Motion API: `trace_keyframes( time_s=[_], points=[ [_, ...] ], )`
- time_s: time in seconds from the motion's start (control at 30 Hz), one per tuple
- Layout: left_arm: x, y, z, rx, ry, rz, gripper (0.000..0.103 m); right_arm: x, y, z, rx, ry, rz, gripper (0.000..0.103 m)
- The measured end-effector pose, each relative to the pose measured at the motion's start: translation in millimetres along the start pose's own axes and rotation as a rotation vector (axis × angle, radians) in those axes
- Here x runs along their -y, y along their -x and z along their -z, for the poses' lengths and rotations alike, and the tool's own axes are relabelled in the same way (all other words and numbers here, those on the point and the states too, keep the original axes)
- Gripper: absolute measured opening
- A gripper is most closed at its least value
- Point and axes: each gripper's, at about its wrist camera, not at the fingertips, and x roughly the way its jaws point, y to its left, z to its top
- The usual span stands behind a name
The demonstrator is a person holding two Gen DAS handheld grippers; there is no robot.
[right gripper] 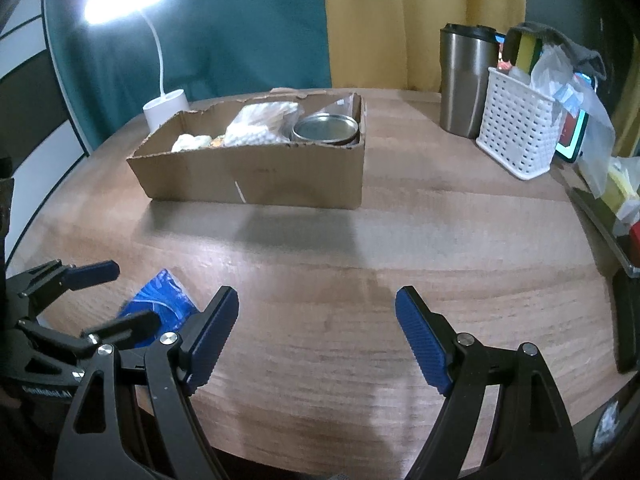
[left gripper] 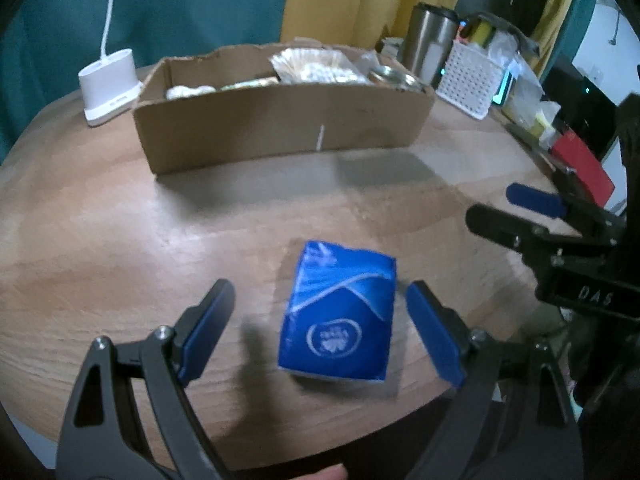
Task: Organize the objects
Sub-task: 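Close the left tool on the blue tissue pack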
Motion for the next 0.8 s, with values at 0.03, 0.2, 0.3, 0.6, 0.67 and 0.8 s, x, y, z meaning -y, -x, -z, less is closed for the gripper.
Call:
trace_keyframes(
  time_s=[0.03,0.2,0.3,0.6,0.67,0.8],
  points=[
    [0.9,-1.4,0.8,-0.004,-0.003,0.002,0.089,0.9,0.1,0.5,-0.001,-0.002,-0.001,0.083],
    [4.9,-9.0,3.0,-0.024,-0.027,-0.004,0.089,3.9,-1.5,1.4,-0.004,-0.014,-0.002,0.083],
    [9.4,-11.5,3.9,-0.021,-0.055,-0.021,0.088,5.4,-3.1,1.8,-0.008,-0.019,-0.005,0.083],
    [12.0,-11.5,1.4,0.002,-0.093,-0.028,0.052,6.6,-6.5,1.1,-0.015,-0.023,-0.018,0.083],
    [10.2,-8.6,-0.6,0.006,-0.08,-0.017,0.051,5.9,-7.0,-0.3,-0.014,-0.022,-0.022,0.083],
    [4.2,0.9,-6.9,0.03,-0.073,-0.026,0.051,5.6,-5.0,-6.3,0.001,-0.026,-0.027,0.083]
  ],
)
